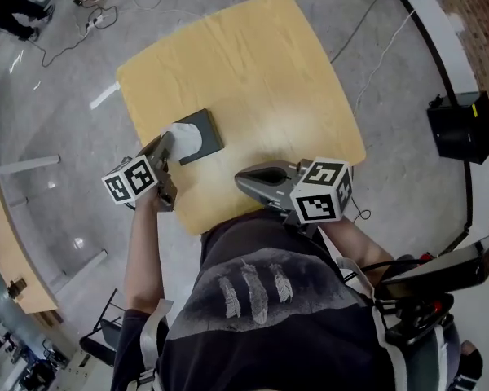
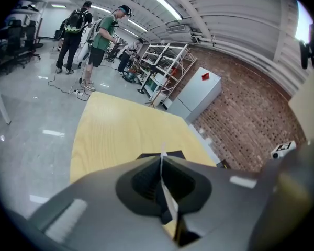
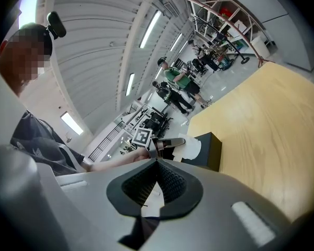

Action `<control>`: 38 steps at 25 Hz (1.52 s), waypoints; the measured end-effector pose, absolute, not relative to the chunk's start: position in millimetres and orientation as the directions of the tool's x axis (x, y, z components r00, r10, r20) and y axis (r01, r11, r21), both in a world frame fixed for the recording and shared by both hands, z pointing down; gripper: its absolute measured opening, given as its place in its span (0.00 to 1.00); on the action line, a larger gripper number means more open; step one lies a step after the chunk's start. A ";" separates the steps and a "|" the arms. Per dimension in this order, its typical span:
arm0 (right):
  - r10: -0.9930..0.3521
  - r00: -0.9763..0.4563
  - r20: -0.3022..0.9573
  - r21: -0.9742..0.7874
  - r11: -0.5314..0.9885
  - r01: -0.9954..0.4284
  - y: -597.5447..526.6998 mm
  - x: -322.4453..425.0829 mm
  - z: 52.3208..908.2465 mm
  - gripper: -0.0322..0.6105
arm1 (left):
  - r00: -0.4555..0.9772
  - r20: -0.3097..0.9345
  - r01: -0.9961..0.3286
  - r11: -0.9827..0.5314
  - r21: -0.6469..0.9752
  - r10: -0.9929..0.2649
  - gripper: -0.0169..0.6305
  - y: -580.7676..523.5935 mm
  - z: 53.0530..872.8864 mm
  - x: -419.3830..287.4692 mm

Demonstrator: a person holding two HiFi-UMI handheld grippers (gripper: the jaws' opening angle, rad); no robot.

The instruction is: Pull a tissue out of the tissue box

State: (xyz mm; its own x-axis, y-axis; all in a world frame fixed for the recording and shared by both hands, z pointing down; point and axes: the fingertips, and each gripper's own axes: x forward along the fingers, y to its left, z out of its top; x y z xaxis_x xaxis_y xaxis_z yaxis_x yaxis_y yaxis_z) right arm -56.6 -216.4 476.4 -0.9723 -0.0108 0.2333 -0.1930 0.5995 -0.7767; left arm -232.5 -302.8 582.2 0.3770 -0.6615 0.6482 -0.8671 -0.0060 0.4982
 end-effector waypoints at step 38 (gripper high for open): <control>0.015 -0.980 0.196 -0.749 0.647 -0.140 -217.8 2.1 457.9 0.05 | 0.293 0.599 -0.897 0.003 0.442 -0.745 0.03 -303.3 529.3 -199.5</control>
